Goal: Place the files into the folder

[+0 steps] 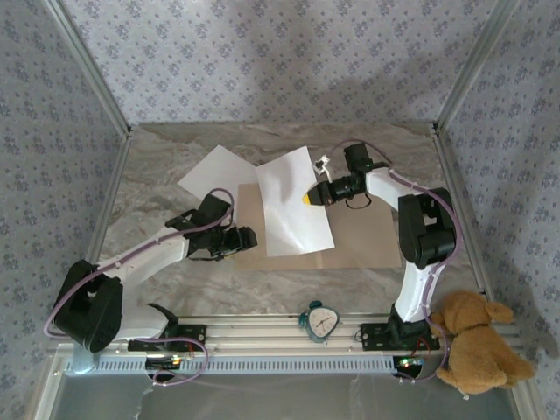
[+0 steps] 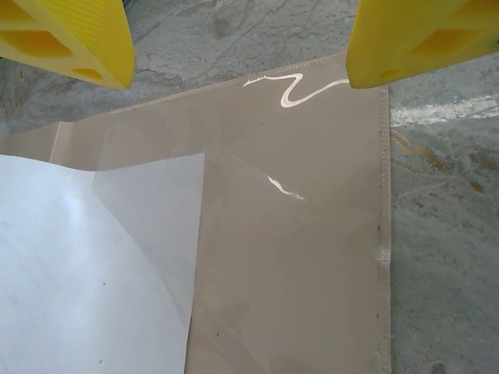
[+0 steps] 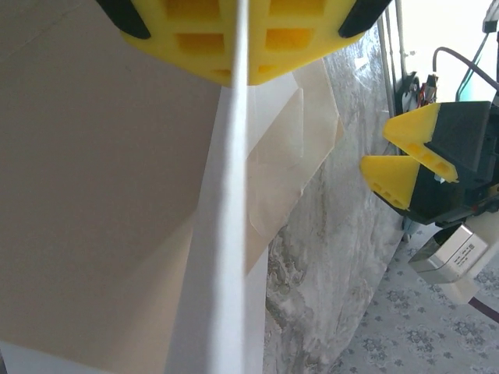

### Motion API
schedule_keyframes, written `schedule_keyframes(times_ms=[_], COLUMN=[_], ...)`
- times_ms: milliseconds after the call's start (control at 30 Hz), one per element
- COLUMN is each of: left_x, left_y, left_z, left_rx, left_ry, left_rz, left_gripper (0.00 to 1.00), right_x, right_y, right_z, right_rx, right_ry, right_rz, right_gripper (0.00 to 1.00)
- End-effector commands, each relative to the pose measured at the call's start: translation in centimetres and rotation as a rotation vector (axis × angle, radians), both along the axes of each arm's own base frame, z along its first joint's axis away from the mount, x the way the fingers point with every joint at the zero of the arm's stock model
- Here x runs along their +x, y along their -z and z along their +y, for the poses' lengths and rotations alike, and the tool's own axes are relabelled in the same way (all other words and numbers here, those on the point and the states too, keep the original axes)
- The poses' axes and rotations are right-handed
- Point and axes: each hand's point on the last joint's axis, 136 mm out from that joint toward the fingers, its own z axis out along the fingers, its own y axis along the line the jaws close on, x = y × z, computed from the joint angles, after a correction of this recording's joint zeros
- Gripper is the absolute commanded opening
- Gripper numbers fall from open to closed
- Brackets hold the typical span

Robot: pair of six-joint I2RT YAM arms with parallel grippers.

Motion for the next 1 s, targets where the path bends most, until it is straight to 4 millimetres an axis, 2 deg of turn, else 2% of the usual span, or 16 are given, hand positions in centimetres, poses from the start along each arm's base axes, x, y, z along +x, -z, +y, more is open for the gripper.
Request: schedule_keyframes(times_ms=[0,333,533,700,967], left_x=[-0.6,-0.6,-0.7,-0.9,-1.0], left_y=[0.0,-0.2,-0.2,-0.1,0.3], left_z=[0.7,0.8,0.9,1.0,0.9], left_rx=[0.010,0.024,0.021,0.024,0.020], left_ry=[-0.017,-0.018,-0.024,-0.023,-0.025], left_rz=[0.010,0.016,0.018,0.022,0.030], left_gripper=[0.73,0.73,0.73,0.73,0.73], right_x=[-0.1,-0.6,-0.6,-0.4,0.0], right_y=[0.9,2.6,2.5,1.9,-0.5], right_z=[0.4,1.6,2.2,1.8,-0.1], right_rx=[0.040,0.065,0.084,0.051,-0.007], right_ry=[-0.005,-0.019,-0.015,-0.021,-0.017], right_rz=[0.049,0.109,0.112,0.084,-0.002], right_gripper=[0.00,0.00,0.00,0.00,0.00])
